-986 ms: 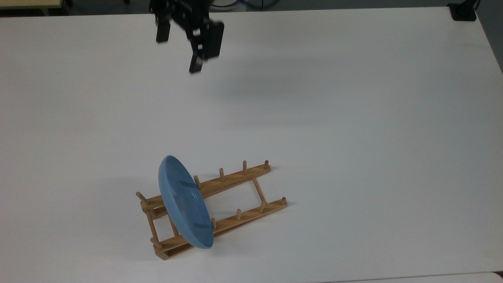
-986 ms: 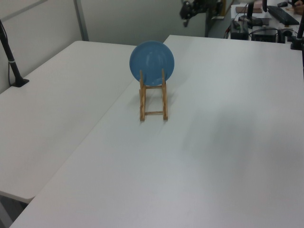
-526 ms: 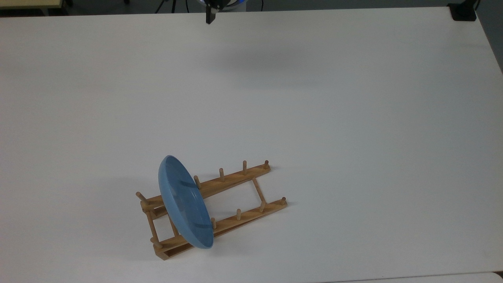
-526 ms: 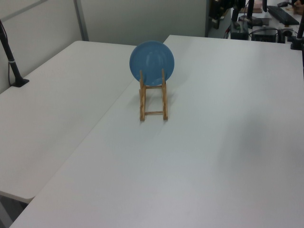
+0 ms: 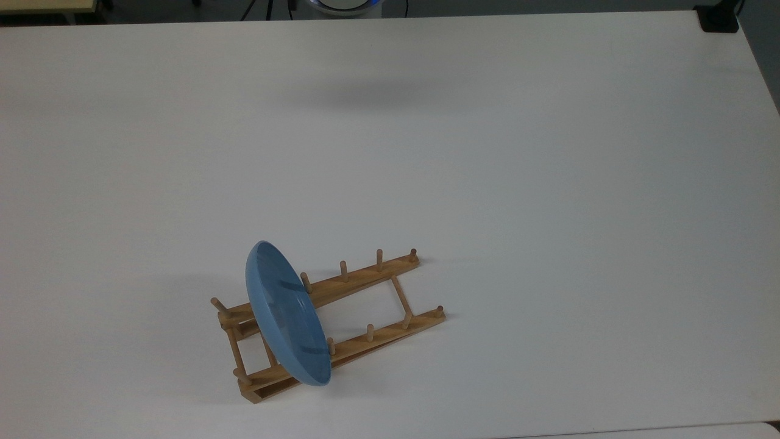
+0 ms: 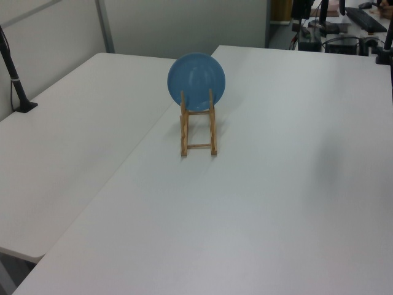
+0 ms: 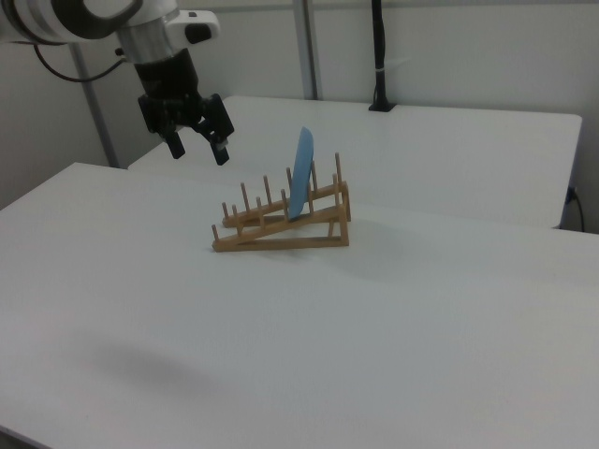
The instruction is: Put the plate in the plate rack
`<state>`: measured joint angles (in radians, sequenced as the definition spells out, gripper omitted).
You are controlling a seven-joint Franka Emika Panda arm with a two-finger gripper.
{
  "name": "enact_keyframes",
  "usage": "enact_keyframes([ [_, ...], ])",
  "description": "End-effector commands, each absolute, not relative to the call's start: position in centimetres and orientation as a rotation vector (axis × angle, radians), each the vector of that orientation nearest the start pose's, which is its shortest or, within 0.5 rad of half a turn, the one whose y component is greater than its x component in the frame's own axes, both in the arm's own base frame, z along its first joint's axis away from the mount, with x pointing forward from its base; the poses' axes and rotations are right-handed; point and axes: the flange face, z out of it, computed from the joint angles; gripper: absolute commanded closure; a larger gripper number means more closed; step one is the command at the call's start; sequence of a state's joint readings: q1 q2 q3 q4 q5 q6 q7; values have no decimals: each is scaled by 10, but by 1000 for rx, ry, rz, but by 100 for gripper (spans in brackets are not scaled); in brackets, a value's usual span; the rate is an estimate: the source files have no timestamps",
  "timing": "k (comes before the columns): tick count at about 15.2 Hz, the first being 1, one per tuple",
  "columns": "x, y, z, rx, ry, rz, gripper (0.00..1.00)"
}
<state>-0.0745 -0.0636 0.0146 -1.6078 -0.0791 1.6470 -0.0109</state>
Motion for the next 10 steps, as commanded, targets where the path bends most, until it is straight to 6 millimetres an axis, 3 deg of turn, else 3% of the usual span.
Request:
enact_keyframes([
  [1,531,-44,652,-3192,10,-166,0],
  [10,530,-48,653,-3168,28,-169,0],
])
